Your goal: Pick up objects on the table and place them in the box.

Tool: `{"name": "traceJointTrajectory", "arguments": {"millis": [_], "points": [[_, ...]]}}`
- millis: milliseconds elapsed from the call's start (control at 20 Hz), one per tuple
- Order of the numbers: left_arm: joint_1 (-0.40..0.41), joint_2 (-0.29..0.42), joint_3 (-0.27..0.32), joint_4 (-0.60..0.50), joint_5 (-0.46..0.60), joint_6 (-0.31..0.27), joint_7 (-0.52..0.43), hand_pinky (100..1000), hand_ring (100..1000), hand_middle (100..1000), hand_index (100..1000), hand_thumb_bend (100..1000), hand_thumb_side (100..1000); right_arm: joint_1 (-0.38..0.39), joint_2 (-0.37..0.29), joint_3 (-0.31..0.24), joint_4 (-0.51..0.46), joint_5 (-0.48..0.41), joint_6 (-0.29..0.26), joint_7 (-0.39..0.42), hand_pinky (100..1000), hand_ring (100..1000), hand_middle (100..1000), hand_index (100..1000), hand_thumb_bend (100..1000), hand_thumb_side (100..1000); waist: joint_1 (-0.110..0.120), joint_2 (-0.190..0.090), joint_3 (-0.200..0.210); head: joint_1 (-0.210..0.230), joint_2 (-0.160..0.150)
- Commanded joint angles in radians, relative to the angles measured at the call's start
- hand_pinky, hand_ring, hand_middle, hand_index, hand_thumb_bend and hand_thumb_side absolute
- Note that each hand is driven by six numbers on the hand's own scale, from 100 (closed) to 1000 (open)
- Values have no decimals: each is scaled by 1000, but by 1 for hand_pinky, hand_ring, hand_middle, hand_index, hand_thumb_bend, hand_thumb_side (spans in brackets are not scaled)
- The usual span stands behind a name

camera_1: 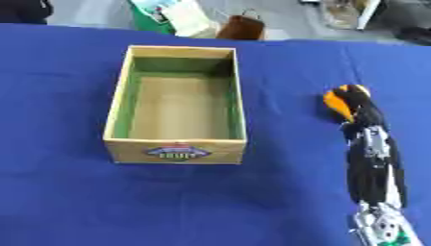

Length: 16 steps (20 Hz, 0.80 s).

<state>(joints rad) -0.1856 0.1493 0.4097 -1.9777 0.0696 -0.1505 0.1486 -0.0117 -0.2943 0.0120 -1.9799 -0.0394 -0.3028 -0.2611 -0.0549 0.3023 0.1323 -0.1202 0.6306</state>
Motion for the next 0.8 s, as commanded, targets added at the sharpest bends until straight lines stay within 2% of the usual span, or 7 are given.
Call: {"name": "traceJointTrajectory", "arguments": {"millis": [50, 500, 650, 800], "points": [[-4, 10, 8, -22, -5, 2, -1, 514, 453, 465, 552, 100, 783, -2, -7, -9, -20, 6, 0, -6, 887, 1000, 838, 942, 100, 1000, 4, -15, 0, 3, -8], [-4, 10, 9, -22, -5, 1, -2, 514, 453, 465, 552, 100, 783, -1, -10, -11, -20, 14, 2, -6, 888, 1000, 838, 941, 100, 1000, 4, -15, 1, 3, -12], [-3, 11, 9, -22, -5, 2, -2, 514, 453, 465, 552, 100, 783, -2, -35, -32, -20, 30, -5, -21, 883, 1000, 838, 939, 100, 1000, 2, -17, 0, 2, -14], [-1, 14, 9, -22, -6, 2, -2, 514, 453, 465, 552, 100, 783, -1, -91, -72, -20, 66, -16, -45, 879, 1000, 842, 940, 100, 1000, 0, -19, -2, 2, -14]]}}
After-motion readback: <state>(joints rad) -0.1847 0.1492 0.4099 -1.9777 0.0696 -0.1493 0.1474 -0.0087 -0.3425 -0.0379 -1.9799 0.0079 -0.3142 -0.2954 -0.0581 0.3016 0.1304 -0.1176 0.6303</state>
